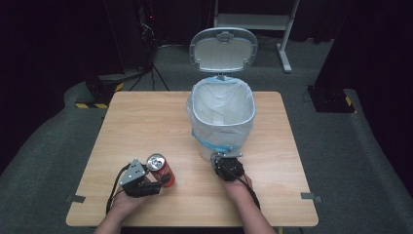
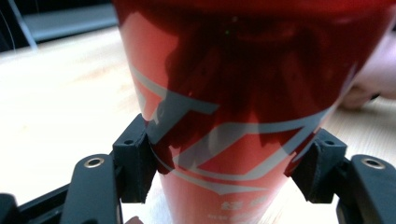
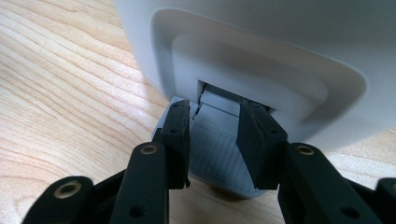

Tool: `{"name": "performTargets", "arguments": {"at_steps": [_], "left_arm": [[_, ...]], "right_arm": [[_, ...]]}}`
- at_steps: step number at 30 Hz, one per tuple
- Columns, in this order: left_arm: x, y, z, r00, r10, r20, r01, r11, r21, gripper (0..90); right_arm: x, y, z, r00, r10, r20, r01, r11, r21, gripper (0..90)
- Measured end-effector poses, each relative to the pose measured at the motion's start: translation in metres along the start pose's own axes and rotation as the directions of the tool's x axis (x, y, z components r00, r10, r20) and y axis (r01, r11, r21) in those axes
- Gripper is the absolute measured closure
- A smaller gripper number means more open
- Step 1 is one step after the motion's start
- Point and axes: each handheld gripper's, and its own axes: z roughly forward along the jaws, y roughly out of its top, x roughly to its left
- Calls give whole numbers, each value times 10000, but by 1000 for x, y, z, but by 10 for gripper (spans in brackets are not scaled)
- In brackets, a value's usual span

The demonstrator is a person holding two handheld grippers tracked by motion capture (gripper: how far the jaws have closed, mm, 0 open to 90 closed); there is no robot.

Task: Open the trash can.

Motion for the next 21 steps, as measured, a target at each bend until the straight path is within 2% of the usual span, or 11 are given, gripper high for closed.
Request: {"name": "performTargets", "arguments": {"at_steps": [4,10,11,12,13,14,21], "left_arm": [[-3,7,-13,9999,105,-87,-113,9951,-986,334],[-5,18,-30,9997,32,-230,-76,9811,-1932,335],[-5,19,-32,9996,77,-271,-131,9785,-2059,335],[-2,21,-36,9979,451,-473,-536,9785,-1993,336],[-2,23,-39,9974,528,-498,-619,9769,-2046,335],[-5,23,-39,9993,78,-353,-160,9711,-2382,335],[-7,31,-53,9975,54,-703,-267,9516,-3063,336]], "right_arm": [[0,0,0,10000,0,-10,0,10000,-2,642],[1,-1,0,10000,64,11,-64,10000,-18,642],[1,-1,0,10000,65,10,-65,10000,-17,642],[1,-1,0,10000,66,10,-66,10000,-17,642],[1,-1,0,10000,66,9,-66,10000,-20,642],[1,-1,0,10000,61,13,-60,10000,-22,642],[0,-1,0,10000,19,13,-19,10000,-87,642]]}}
